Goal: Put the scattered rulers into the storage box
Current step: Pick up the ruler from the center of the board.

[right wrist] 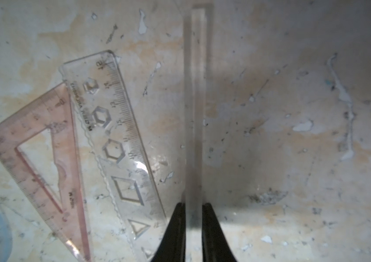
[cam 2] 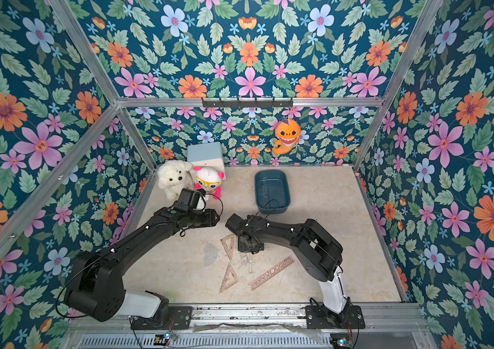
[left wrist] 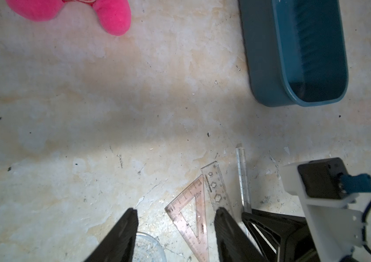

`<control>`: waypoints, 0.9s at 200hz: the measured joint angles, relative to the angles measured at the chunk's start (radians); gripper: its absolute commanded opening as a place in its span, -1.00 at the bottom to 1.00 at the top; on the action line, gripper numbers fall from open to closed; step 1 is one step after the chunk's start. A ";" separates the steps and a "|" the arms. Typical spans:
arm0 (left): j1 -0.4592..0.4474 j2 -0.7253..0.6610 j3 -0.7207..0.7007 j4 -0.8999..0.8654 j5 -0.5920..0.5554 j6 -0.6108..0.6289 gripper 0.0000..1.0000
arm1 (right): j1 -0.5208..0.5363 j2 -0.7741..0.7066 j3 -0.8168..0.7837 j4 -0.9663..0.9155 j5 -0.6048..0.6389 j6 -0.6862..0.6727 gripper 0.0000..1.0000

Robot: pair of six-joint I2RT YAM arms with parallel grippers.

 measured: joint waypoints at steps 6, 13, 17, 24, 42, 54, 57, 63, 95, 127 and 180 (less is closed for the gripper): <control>0.000 0.000 0.000 0.000 0.002 0.000 0.20 | 0.000 0.000 -0.001 0.000 0.001 0.000 -0.74; 0.001 0.000 0.000 0.000 0.002 0.000 0.20 | 0.000 0.000 -0.003 0.002 0.002 0.000 -0.75; 0.001 0.000 -0.001 0.000 0.002 0.000 0.20 | 0.000 0.000 -0.004 0.003 0.002 0.000 -0.76; 0.002 0.000 -0.002 0.000 0.002 0.000 0.20 | -0.001 0.000 -0.005 0.003 0.002 0.001 -0.78; 0.005 0.000 -0.002 0.000 0.003 0.000 0.20 | -0.001 -0.001 -0.008 0.006 0.003 0.002 -0.82; 0.006 0.000 -0.002 0.000 0.003 0.000 0.20 | -0.003 -0.002 -0.010 0.008 0.002 0.004 -0.86; 0.006 0.000 -0.002 0.001 0.003 0.000 0.20 | -0.003 -0.003 -0.010 0.008 0.001 0.004 -0.87; 0.007 0.000 -0.002 0.001 0.003 0.000 0.20 | -0.005 -0.005 -0.010 0.008 0.000 0.004 -0.89; 0.013 0.000 -0.002 0.006 0.006 0.000 0.20 | -0.026 -0.032 -0.019 -0.019 0.002 0.004 -0.98; 0.013 0.000 -0.002 0.007 0.006 0.000 0.19 | -0.051 -0.105 -0.012 -0.045 0.005 0.002 -1.00; -0.003 0.019 0.051 0.008 0.014 -0.015 0.21 | -0.160 -0.163 0.103 -0.130 0.008 -0.095 -1.00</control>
